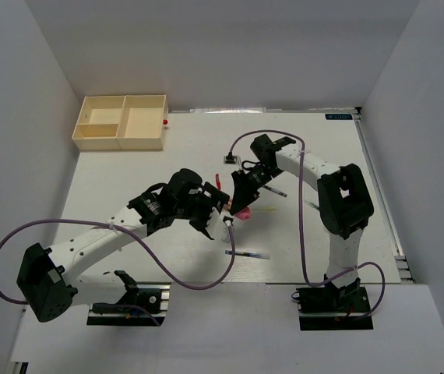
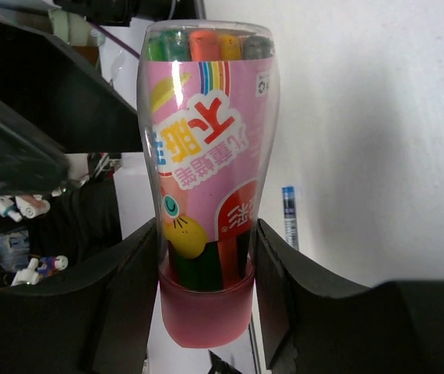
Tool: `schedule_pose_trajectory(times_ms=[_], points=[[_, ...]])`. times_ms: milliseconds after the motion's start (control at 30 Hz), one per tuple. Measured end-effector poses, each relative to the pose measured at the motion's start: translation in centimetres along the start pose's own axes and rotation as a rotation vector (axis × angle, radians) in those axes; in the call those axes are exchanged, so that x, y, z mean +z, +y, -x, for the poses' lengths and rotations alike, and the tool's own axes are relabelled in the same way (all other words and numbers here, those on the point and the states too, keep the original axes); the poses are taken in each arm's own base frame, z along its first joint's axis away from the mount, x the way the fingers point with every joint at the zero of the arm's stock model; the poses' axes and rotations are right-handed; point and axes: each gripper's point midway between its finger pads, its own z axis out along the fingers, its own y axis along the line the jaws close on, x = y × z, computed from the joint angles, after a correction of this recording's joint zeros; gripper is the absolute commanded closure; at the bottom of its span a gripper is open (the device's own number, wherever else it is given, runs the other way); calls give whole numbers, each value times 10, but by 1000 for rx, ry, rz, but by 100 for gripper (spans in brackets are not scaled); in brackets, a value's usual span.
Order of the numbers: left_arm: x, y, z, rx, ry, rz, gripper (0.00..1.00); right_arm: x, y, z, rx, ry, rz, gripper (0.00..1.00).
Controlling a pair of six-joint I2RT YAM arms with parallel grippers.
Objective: Sort the stationery into containers
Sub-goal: Place the stationery in the storage box.
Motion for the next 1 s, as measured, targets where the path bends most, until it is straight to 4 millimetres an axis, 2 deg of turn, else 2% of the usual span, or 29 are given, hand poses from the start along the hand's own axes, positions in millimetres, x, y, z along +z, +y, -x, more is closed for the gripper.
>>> schedule_pose_trajectory(times_ms=[267,667,1000], points=[[7,-9,4,-8,-8,-37,27,8,13,-6,-27,26,50,100],[5,-15,5,-70,-6,-46,29,11,25,-15,-77,46,104,100],[4,-15,0,-102,25,-29,40,16,31,-17,-100,65,115,100]])
